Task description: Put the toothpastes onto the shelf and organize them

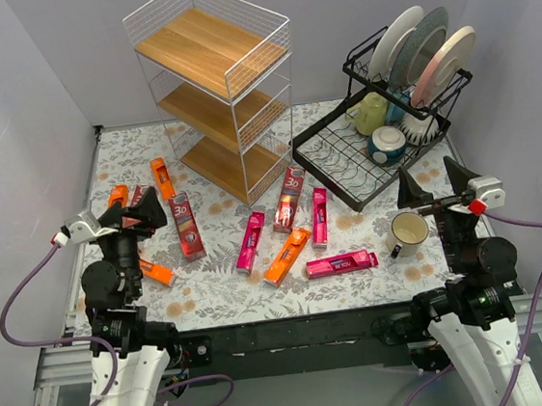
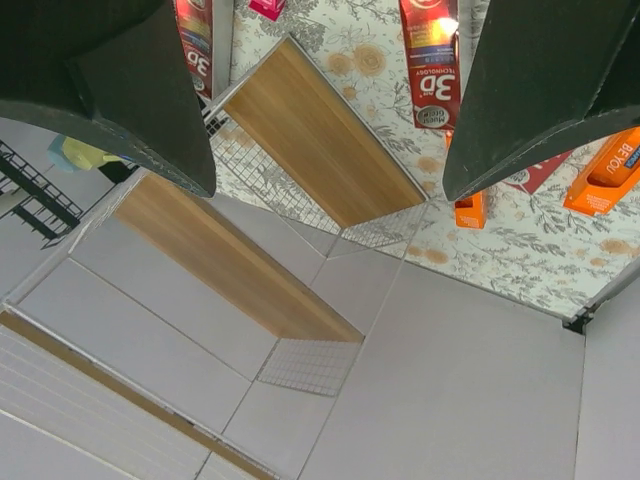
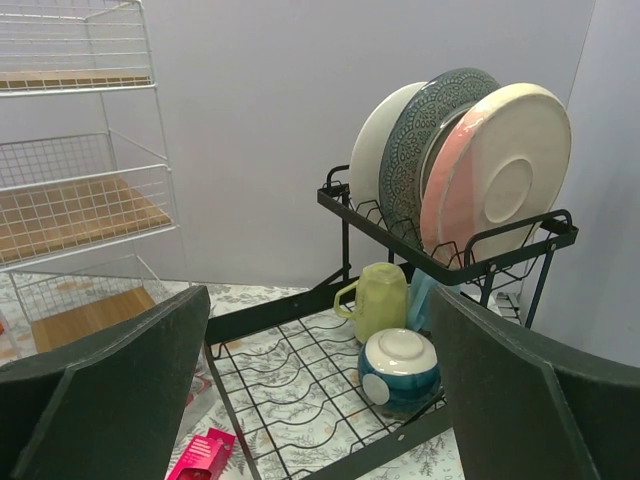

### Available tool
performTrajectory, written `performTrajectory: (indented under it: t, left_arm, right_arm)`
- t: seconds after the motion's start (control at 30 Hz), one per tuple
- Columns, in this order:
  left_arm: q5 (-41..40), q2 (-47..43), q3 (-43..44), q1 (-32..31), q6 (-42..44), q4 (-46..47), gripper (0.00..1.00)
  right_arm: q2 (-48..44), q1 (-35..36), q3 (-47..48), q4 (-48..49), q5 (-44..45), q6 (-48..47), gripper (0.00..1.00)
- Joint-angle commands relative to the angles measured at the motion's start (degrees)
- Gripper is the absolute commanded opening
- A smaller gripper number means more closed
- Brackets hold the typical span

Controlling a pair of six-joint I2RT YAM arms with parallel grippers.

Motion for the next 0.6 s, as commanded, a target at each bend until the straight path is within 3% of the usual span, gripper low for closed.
performTrajectory:
  t: [0.0,0.57]
  left_arm:
    - [-1.05,1.95,-1.4,-0.14,-1.42,0.62,0.98]
    - [-4.55,8.63,-2.9,-0.14,-7.31,-2.01,0.98]
  right_arm:
    - [-1.83,0.33,-1.41,2.33,-1.06,1.94,0.99]
    - [-5.0,0.24,-6.86,1.27,-3.97,5.46,0.98]
